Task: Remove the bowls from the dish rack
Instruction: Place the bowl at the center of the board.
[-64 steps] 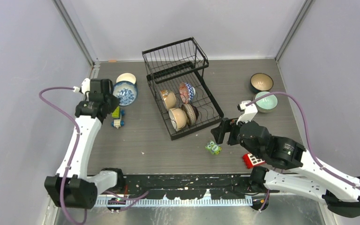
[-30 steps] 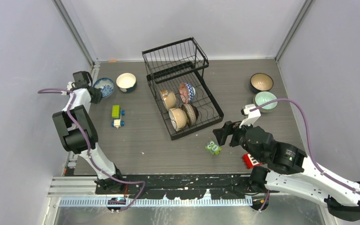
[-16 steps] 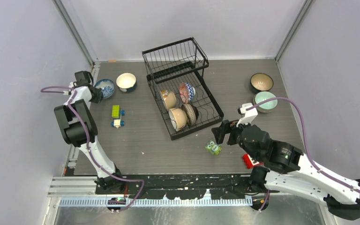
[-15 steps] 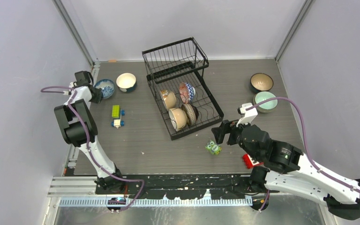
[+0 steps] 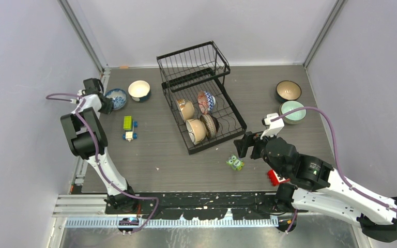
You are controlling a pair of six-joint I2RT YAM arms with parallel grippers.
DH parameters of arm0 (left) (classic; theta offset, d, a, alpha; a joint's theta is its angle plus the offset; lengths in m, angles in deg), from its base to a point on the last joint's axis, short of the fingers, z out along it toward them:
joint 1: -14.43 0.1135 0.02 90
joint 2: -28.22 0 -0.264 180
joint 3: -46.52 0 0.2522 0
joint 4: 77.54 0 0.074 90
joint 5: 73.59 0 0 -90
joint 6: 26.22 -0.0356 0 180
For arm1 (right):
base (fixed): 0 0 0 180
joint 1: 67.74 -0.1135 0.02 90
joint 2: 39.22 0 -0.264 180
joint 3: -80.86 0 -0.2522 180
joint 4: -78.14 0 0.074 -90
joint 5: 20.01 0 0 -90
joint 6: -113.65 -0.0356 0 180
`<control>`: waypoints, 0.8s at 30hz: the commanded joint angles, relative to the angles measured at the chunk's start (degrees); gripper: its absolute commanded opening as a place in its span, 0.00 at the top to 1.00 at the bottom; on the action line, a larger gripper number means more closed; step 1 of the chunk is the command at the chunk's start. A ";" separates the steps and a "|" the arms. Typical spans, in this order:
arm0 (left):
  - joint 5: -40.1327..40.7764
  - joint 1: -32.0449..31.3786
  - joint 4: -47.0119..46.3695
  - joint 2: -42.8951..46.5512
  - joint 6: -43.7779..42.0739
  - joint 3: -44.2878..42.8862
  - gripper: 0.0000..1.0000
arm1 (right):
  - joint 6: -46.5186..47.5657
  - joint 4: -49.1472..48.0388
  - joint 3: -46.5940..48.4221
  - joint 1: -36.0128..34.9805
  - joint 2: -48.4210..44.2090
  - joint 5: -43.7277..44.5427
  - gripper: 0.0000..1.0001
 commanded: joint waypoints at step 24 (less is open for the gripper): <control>-0.11 -1.10 -0.98 -2.36 -3.64 -6.29 0.71 | 0.28 -1.49 0.72 0.02 0.15 4.15 0.15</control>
